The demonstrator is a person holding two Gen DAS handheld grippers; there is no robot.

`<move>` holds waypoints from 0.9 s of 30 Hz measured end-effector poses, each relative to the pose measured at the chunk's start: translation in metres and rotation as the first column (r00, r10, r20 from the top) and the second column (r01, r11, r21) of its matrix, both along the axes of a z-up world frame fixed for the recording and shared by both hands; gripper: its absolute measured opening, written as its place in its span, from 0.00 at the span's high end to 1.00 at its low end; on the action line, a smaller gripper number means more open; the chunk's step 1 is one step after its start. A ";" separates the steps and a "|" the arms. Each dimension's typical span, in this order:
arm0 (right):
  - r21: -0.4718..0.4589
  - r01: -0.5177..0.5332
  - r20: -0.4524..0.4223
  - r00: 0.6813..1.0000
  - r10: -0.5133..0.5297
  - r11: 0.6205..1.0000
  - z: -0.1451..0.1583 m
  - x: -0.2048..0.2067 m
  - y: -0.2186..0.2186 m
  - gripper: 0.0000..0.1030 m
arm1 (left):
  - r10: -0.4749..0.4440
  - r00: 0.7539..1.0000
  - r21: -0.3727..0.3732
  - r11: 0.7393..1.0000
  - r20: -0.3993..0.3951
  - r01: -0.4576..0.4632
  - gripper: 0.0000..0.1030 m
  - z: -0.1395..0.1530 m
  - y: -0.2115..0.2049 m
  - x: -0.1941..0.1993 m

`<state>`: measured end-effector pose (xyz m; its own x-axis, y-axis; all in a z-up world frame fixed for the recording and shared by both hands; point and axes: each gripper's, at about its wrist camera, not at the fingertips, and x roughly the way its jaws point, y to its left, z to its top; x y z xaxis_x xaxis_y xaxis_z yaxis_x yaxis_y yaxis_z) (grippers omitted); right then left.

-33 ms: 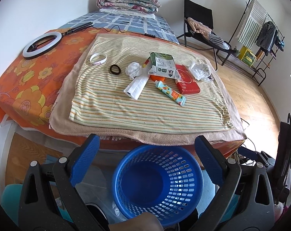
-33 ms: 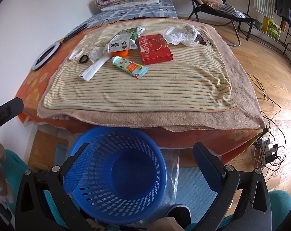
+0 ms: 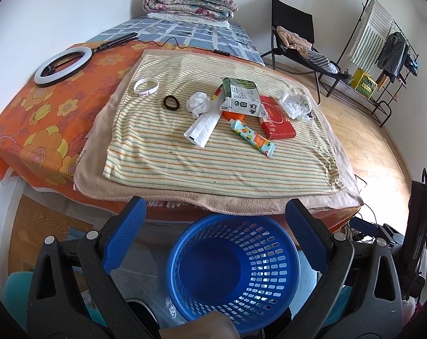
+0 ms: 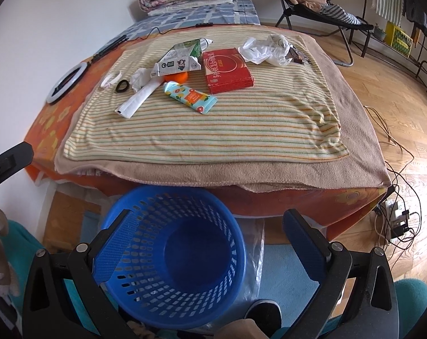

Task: Collect trash

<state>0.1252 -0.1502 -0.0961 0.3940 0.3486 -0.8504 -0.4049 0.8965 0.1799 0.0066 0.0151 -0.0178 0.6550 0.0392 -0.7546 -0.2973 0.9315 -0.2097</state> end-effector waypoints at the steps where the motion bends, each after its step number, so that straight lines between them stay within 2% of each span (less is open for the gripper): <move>1: -0.001 0.003 -0.010 1.000 -0.003 1.000 -0.002 0.002 0.000 0.00 | 0.001 1.000 0.000 1.000 0.000 -0.001 0.02 0.000 0.000 0.000; 8: 0.015 -0.002 -0.055 0.998 0.003 1.000 -0.011 0.013 0.001 0.00 | 0.030 1.000 0.004 1.000 0.010 -0.030 0.02 0.002 0.033 0.015; 13: 0.037 -0.010 -0.104 0.994 0.014 0.999 -0.018 0.023 0.003 0.00 | 0.016 1.000 -0.004 1.000 0.006 -0.016 0.02 0.001 0.051 0.029; 18: 0.078 0.001 -0.180 0.984 0.013 0.997 -0.027 0.031 0.005 0.00 | 0.005 1.000 0.031 1.000 -0.004 -0.005 0.02 -0.003 0.074 0.050; 25: 0.023 -0.067 -0.165 0.984 0.070 0.997 -0.032 0.033 0.024 0.00 | -0.015 1.000 0.056 0.998 -0.017 0.016 0.02 -0.003 0.113 0.091; 27: -0.011 -0.095 -0.132 0.987 0.092 0.995 -0.027 0.036 0.031 0.00 | -0.020 1.000 0.061 0.998 -0.021 0.021 0.08 -0.004 0.125 0.105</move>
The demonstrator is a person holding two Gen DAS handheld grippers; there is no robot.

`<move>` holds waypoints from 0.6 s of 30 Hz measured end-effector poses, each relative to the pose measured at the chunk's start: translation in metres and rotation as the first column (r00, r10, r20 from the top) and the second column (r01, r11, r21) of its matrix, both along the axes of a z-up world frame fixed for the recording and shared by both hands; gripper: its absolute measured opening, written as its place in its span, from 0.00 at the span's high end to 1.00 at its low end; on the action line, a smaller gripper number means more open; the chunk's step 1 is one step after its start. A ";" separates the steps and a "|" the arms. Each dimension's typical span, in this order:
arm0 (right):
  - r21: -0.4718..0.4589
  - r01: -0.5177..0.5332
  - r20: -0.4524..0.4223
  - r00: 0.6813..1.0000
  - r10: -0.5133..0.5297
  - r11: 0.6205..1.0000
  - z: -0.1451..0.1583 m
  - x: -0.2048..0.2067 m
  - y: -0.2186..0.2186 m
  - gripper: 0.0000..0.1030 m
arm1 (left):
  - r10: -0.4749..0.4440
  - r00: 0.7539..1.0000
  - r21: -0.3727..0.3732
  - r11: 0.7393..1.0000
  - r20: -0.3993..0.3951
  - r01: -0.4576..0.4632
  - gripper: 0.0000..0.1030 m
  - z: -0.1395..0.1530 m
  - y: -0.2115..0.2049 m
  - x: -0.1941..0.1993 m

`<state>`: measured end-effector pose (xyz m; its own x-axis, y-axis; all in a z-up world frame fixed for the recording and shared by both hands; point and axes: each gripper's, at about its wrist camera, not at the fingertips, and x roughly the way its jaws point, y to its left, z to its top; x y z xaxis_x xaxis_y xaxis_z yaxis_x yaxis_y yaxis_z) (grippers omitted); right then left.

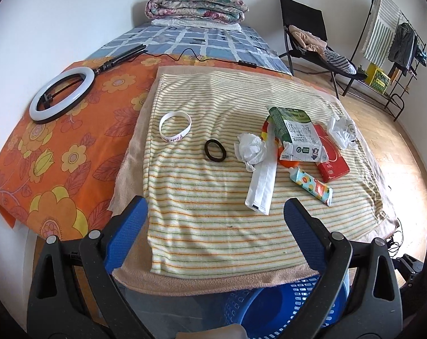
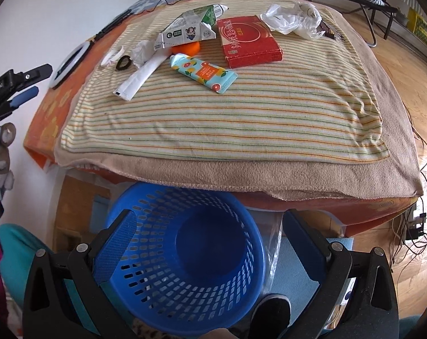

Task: Collect trash
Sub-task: 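Grasp the green milk carton with the right gripper while the left gripper grasps the white plastic band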

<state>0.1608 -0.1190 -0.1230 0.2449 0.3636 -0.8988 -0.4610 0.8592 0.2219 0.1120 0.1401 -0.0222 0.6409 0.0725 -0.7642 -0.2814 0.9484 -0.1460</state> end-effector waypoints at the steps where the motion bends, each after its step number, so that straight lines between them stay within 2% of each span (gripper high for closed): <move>1: -0.022 -0.005 0.026 1.000 0.005 1.000 0.004 0.002 0.004 0.00 | 0.002 1.000 -0.001 1.000 -0.003 -0.002 0.10 -0.001 0.007 0.008; 5: -0.036 -0.004 0.068 0.998 0.007 0.999 0.020 0.023 0.017 0.00 | 0.003 1.000 -0.035 0.999 -0.009 -0.003 0.23 -0.005 0.032 0.040; 12: 0.066 0.060 0.113 0.991 -0.068 0.996 0.045 0.082 0.034 0.00 | -0.024 0.997 -0.048 0.999 -0.069 0.021 0.41 -0.031 0.051 0.088; 15: 0.079 0.076 0.130 0.988 -0.086 0.994 0.055 0.109 0.048 0.00 | -0.032 0.995 -0.030 0.999 -0.096 0.029 0.48 -0.044 0.056 0.103; 18: 0.067 0.079 0.154 0.984 -0.088 0.995 0.062 0.131 0.068 0.00 | -0.036 0.993 -0.035 0.999 -0.115 0.032 0.49 -0.054 0.062 0.115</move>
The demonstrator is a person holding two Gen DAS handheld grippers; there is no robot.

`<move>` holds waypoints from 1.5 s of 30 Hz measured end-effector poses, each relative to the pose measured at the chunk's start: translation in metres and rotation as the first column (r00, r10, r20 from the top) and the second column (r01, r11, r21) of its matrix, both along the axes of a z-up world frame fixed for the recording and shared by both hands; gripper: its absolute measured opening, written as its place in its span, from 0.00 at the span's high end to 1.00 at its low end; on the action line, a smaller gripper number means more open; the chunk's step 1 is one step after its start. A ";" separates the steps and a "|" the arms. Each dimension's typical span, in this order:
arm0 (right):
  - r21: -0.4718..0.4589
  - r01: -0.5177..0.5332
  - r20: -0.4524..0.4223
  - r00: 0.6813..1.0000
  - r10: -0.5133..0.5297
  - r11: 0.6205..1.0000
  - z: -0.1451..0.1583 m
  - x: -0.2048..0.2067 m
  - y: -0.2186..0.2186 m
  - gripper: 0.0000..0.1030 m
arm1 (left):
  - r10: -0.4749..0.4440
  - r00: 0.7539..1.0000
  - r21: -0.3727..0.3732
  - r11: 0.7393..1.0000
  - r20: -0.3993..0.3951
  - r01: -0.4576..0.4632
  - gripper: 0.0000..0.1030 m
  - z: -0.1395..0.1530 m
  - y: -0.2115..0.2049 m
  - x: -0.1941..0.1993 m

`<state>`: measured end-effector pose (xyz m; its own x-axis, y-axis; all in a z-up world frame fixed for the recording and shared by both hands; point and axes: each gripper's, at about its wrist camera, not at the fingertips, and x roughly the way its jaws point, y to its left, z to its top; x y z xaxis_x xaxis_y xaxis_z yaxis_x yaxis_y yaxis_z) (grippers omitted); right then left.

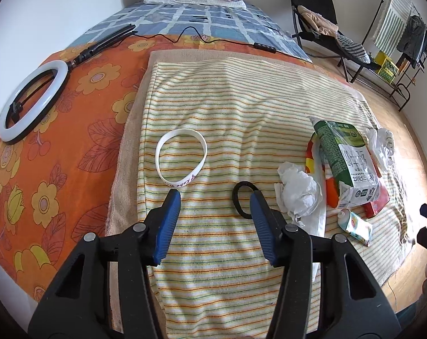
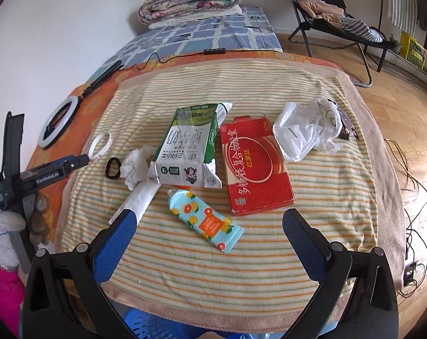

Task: Collect trash
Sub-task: 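Grasp the green milk carton with the right gripper while the left gripper grasps the white plastic band, then carry the milk carton and white band down over the blue basket with both grippers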

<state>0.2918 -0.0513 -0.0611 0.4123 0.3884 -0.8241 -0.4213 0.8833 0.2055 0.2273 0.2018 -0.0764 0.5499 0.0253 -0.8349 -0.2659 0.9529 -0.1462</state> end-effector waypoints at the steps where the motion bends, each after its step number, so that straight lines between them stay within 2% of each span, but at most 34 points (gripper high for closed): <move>1: -0.003 -0.002 0.006 1.000 0.002 1.000 0.001 0.007 0.008 0.00 | 0.001 1.000 -0.001 1.000 -0.007 -0.001 0.49 -0.003 0.002 0.004; 4: -0.050 -0.014 0.029 0.999 0.015 0.999 0.002 0.024 0.031 0.00 | 0.000 1.000 -0.013 1.000 -0.025 0.000 0.55 -0.011 0.009 0.014; 7: -0.107 -0.011 0.040 0.999 0.016 0.994 -0.003 0.039 0.050 0.00 | -0.012 0.999 0.006 1.000 -0.040 0.012 0.55 -0.017 0.011 0.024; 11: -0.119 -0.005 0.015 1.000 0.006 0.993 -0.010 0.057 0.064 0.01 | -0.027 0.998 0.027 0.999 -0.059 0.029 0.55 -0.025 0.011 0.035; 14: -0.144 0.007 0.008 1.000 -0.006 0.990 -0.016 0.067 0.073 0.01 | -0.024 0.997 0.021 0.999 -0.076 0.025 0.64 -0.033 0.016 0.041; 19: -0.159 0.031 -0.040 0.998 -0.038 0.987 -0.029 0.081 0.081 0.00 | -0.029 0.996 0.012 0.999 -0.086 0.030 0.67 -0.042 0.018 0.047; 25: -0.196 0.035 -0.064 0.997 -0.048 0.980 -0.043 0.091 0.094 0.01 | -0.008 0.996 -0.039 0.999 -0.084 0.004 0.82 -0.050 0.028 0.050; 26: -0.212 0.033 -0.062 0.997 -0.047 0.977 -0.045 0.091 0.096 0.01 | -0.001 0.997 -0.054 0.999 -0.081 -0.003 0.89 -0.050 0.031 0.050; 35: -0.267 -0.004 -0.057 0.998 -0.011 0.964 -0.052 0.093 0.108 0.01 | 0.005 0.998 -0.088 0.996 -0.059 -0.010 0.97 -0.047 0.035 0.048; 37: -0.261 -0.009 -0.063 0.998 -0.007 0.965 -0.052 0.093 0.106 0.03 | 0.006 0.999 -0.084 0.996 -0.050 -0.010 0.98 -0.044 0.034 0.046; 41: -0.229 -0.004 -0.090 0.996 -0.017 0.973 -0.051 0.093 0.100 0.24 | 0.017 1.000 -0.117 0.993 -0.026 -0.020 0.98 -0.036 0.035 0.042; 45: -0.180 0.016 -0.098 0.995 -0.034 0.983 -0.046 0.092 0.089 0.25 | 0.024 1.000 -0.141 0.990 -0.007 -0.025 0.98 -0.029 0.034 0.038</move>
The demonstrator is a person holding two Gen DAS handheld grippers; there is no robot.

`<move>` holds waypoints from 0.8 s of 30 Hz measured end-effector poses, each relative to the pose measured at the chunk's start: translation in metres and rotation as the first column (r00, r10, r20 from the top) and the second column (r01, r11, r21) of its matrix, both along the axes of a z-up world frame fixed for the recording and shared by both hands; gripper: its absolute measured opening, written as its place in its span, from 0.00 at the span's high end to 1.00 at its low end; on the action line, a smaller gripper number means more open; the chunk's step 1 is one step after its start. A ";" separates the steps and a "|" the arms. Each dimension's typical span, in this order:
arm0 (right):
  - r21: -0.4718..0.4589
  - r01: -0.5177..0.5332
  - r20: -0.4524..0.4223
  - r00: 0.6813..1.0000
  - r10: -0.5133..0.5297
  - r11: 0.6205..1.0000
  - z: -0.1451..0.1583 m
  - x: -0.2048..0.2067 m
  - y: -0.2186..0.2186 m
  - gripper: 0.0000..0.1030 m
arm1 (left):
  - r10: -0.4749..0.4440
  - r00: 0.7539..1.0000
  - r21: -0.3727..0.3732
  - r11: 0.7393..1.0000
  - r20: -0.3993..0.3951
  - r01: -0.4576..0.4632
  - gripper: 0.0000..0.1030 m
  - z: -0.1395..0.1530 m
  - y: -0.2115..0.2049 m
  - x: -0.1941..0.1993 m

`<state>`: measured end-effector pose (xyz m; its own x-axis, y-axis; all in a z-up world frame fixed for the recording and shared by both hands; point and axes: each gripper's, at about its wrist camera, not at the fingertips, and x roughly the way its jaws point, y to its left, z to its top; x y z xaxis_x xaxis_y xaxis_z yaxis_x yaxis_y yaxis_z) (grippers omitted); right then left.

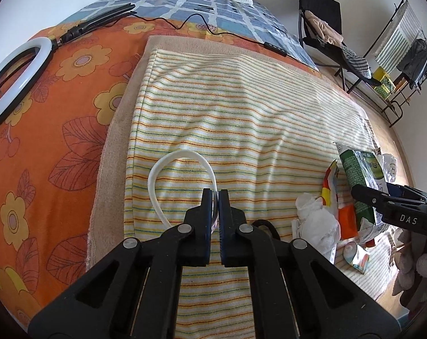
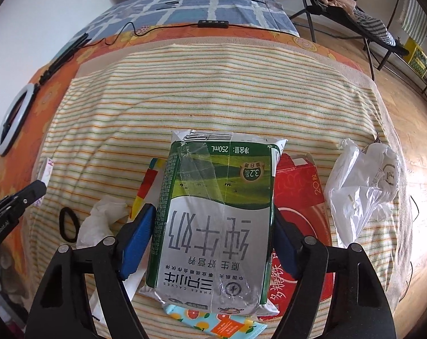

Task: Collect trash
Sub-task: 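Carry the milk carton and white band down over the blue basket with both grippers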

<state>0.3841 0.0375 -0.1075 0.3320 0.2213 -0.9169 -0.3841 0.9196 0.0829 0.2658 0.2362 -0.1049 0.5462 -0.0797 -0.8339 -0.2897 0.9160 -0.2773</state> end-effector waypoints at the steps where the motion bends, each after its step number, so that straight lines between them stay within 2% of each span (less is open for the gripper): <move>1: 0.008 0.002 0.003 1.000 -0.002 1.000 0.002 -0.001 -0.002 0.25 | -0.001 1.000 -0.002 1.000 0.004 0.001 0.98 0.002 -0.001 -0.001; 15: 0.132 -0.017 0.043 0.999 0.011 0.991 0.034 -0.021 -0.033 0.25 | -0.005 0.998 -0.032 0.999 0.059 0.007 0.98 0.032 -0.011 -0.030; 24: 0.176 -0.095 0.099 0.992 0.079 0.980 0.060 -0.069 -0.060 0.25 | -0.065 0.994 -0.019 0.998 0.090 0.067 0.98 0.060 -0.044 -0.064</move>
